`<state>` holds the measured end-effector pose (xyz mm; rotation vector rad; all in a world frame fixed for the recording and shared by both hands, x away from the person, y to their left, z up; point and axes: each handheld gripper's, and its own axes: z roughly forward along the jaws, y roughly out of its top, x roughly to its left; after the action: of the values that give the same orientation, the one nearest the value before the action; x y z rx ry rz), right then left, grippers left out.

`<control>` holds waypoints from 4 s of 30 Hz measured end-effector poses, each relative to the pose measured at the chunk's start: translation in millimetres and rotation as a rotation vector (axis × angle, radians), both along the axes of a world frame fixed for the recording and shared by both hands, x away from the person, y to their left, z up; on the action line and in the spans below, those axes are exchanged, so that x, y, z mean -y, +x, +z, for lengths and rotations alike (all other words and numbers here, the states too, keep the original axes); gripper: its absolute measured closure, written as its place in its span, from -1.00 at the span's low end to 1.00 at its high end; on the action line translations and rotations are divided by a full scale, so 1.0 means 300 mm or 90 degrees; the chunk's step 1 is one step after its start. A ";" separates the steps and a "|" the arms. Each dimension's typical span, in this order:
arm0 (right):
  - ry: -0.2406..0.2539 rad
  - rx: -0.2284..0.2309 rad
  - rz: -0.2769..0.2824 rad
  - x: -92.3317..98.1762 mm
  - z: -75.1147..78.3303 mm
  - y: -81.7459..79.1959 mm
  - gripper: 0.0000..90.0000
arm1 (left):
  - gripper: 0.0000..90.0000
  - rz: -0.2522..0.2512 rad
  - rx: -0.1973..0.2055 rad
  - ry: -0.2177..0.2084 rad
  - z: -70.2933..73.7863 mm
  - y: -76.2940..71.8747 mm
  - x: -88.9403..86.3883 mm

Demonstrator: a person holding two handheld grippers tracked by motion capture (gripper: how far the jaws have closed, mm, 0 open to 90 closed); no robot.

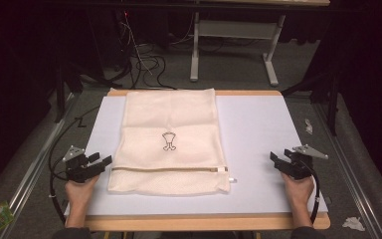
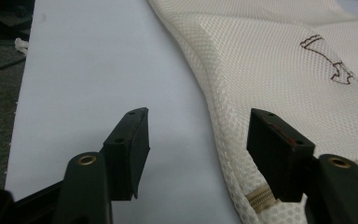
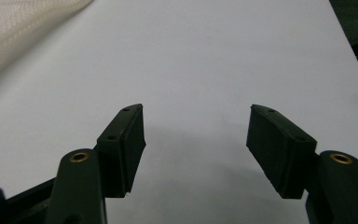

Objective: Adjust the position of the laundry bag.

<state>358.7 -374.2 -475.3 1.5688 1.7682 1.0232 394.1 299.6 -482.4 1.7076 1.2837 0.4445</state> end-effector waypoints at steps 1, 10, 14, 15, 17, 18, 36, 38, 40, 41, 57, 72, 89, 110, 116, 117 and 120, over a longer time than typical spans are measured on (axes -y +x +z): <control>0.001 0.004 -0.001 0.002 0.001 -0.002 -0.16 | -0.12 0.004 0.010 0.003 0.002 -0.004 0.003; 0.002 -0.005 0.006 -0.012 0.008 -0.004 -0.09 | -0.16 0.001 0.016 0.038 0.032 -0.029 0.012; 0.010 -0.006 0.007 -0.028 0.021 0.003 0.00 | -0.18 -0.008 0.013 0.051 0.047 -0.027 0.030; 0.011 -0.007 0.011 -0.031 0.022 0.006 0.02 | -0.19 -0.008 0.013 0.051 0.047 -0.027 0.030; 0.017 -0.018 0.023 -0.041 0.027 0.012 0.05 | -0.20 -0.017 0.009 0.054 0.057 -0.021 0.051; 0.018 -0.020 0.029 -0.048 0.029 0.013 0.07 | -0.21 -0.019 0.007 0.056 0.061 -0.018 0.061; 0.024 -0.044 0.114 -0.164 0.057 0.053 0.25 | -0.28 -0.022 -0.044 0.082 0.082 0.032 0.147; 0.028 -0.051 0.125 -0.181 0.059 0.065 0.27 | -0.28 -0.016 -0.045 0.082 0.081 0.036 0.150; 0.028 -0.053 0.126 -0.187 0.059 0.066 0.28 | -0.26 -0.017 -0.046 0.083 0.080 0.037 0.151; 0.027 -0.054 0.132 -0.193 0.058 0.069 0.28 | -0.26 -0.016 -0.048 0.087 0.078 0.039 0.153; 0.027 -0.093 0.194 -0.340 0.061 0.128 0.27 | -0.17 0.003 -0.084 0.111 0.057 0.078 0.190; 0.036 -0.129 0.228 -0.477 0.054 0.192 0.24 | -0.05 0.019 -0.108 0.103 0.053 0.116 0.201; 0.029 -0.194 0.233 -0.543 0.029 0.257 0.65 | 0.45 0.015 -0.138 0.106 0.033 0.142 0.213; 0.039 -0.159 0.254 -0.521 0.047 0.243 0.92 | 0.89 -0.008 -0.089 0.104 0.074 0.131 0.230; 0.037 -0.154 0.244 -0.499 0.054 0.234 0.92 | 0.89 -0.018 -0.079 0.103 0.087 0.133 0.257; 0.038 -0.152 0.243 -0.495 0.055 0.233 0.92 | 0.89 -0.018 -0.079 0.103 0.087 0.133 0.257; 0.036 -0.149 0.240 -0.487 0.059 0.231 0.92 | 0.89 -0.025 -0.075 0.099 0.090 0.133 0.266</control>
<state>427.9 -228.0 -457.5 1.4683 2.2773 1.1029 434.1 219.6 -455.3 1.9108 1.3263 0.4351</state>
